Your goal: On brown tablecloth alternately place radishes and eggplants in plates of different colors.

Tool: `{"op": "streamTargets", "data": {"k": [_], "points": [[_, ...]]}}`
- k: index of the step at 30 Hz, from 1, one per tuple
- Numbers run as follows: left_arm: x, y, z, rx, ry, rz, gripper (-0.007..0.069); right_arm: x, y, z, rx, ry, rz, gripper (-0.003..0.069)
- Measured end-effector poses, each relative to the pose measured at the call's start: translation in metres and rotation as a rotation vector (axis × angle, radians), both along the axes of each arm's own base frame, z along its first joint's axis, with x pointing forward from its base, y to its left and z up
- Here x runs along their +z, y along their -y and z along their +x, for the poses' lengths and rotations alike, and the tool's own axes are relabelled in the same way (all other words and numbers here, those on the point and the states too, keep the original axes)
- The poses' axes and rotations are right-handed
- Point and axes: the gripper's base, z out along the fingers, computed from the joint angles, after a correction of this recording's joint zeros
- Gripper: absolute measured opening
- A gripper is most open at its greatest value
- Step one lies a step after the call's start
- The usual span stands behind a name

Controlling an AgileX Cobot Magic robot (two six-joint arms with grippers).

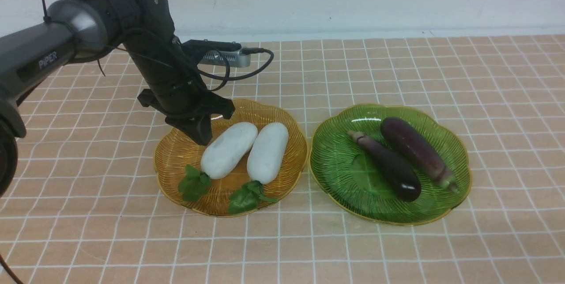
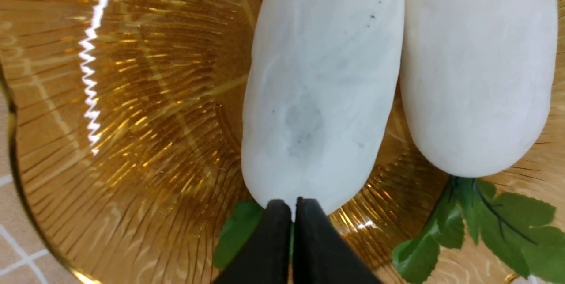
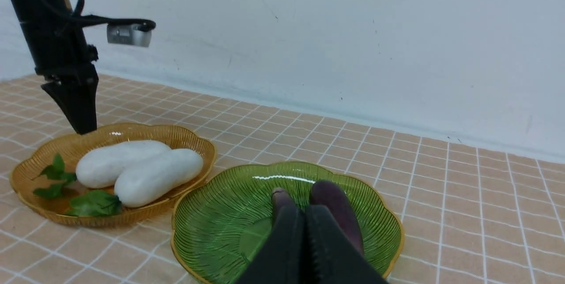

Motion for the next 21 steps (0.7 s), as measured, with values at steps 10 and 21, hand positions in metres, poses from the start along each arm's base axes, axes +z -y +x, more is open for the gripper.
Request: {"op": "streamTargets", "data": {"k": [10,21], "points": [[0.013,-0.007,-0.003,-0.014,0.047,0.064,-0.0003,0.000,0.000,0.000,0.001,-0.001,0.002,-0.0015],[0.084,-0.021,-0.027,-0.019,0.233,0.128,-0.0003,-0.008,-0.001,0.002,0.000,-0.014,-0.004,-0.0015]]}}
